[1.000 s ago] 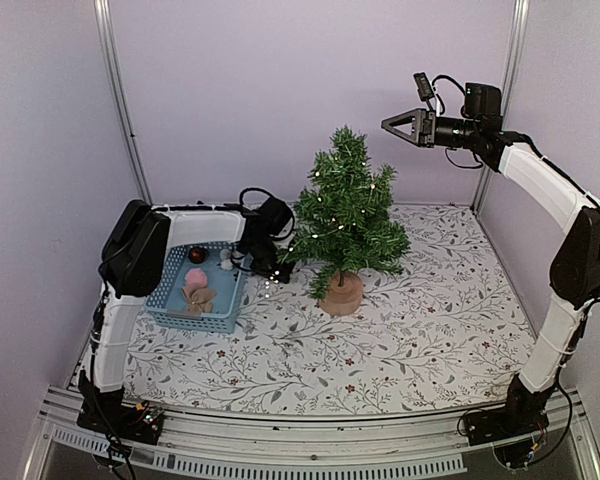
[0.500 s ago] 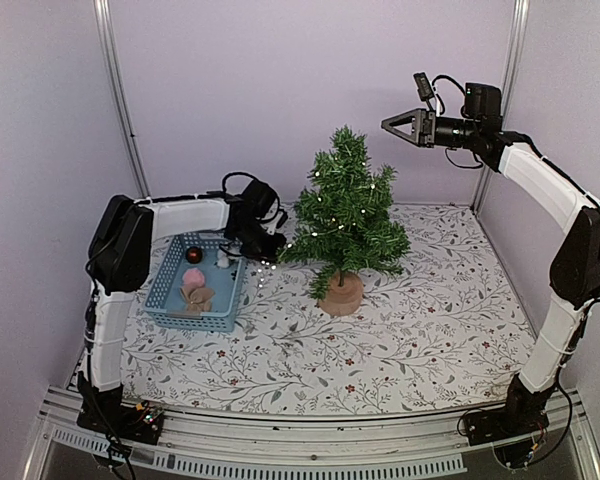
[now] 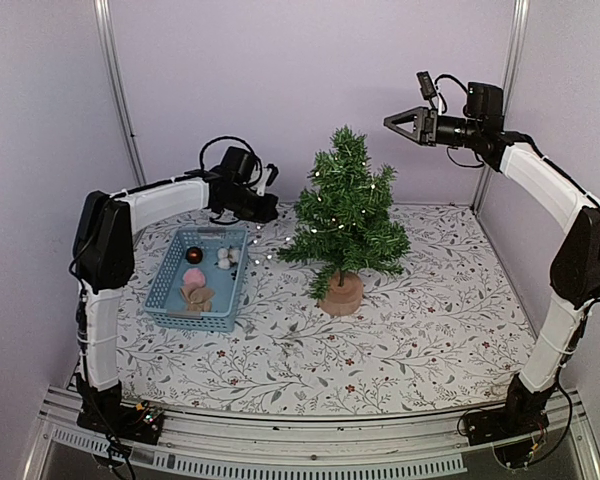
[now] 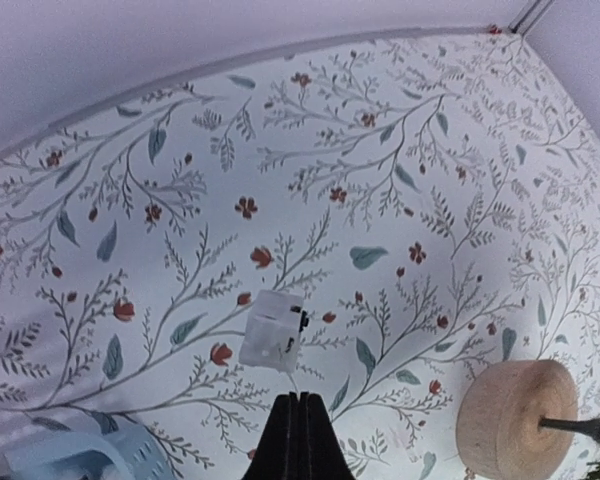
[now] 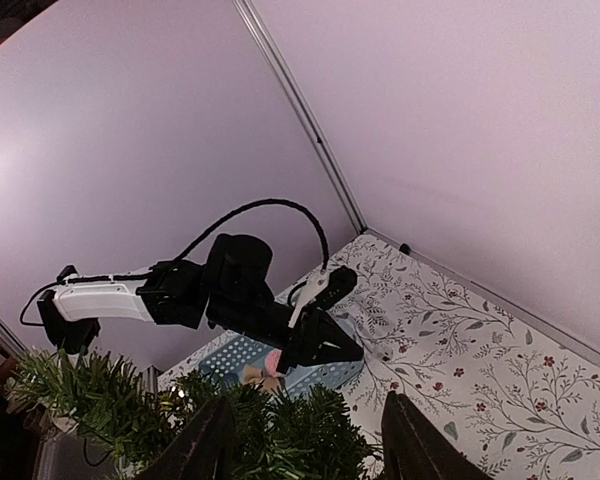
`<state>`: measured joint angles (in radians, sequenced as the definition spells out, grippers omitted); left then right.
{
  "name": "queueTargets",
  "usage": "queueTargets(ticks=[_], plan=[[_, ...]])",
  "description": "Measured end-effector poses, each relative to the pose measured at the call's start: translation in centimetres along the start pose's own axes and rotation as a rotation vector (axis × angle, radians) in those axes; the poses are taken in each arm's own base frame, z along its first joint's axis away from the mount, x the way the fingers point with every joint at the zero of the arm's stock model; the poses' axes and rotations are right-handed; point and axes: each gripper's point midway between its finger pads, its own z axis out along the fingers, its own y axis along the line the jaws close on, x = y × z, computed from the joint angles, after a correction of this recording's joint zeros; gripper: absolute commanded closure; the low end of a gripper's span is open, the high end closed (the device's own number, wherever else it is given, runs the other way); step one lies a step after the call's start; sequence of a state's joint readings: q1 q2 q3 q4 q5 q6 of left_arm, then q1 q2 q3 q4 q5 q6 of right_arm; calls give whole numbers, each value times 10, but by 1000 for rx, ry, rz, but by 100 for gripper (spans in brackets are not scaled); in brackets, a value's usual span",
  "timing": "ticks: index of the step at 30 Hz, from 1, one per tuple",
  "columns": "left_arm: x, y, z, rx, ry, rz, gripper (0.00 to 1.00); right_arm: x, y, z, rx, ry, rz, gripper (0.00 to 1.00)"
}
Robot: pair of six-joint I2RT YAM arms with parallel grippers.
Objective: Decorate the small christmas tree
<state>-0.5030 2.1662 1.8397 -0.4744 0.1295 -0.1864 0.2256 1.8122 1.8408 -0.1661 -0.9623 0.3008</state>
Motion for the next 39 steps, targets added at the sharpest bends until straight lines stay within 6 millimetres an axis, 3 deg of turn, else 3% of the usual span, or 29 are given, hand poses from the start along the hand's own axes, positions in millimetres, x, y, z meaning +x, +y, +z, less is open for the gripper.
queueTargets(ticks=[6, 11, 17, 21, 26, 33, 39], plan=[[-86, -2, -34, 57, -251, 42, 100, -13, -14, -10, 56, -44, 2, 48], [-161, -29, -82, 172, -510, 113, 100, -25, -18, -11, 63, -80, 3, 50], [-211, -66, -131, 316, -740, 212, 100, -25, -31, -2, 40, -99, 58, 52], [-224, -86, -146, 385, -835, 280, 100, -19, -41, 5, 20, -98, 128, 46], [-222, -118, -146, 450, -884, 362, 100, -14, -47, 12, -22, -97, 230, 36], [-215, -159, -147, 535, -932, 452, 100, -16, -47, 18, -91, -111, 377, 35], [-213, -177, -150, 567, -968, 502, 100, -7, -52, 31, -148, -95, 499, 35]])
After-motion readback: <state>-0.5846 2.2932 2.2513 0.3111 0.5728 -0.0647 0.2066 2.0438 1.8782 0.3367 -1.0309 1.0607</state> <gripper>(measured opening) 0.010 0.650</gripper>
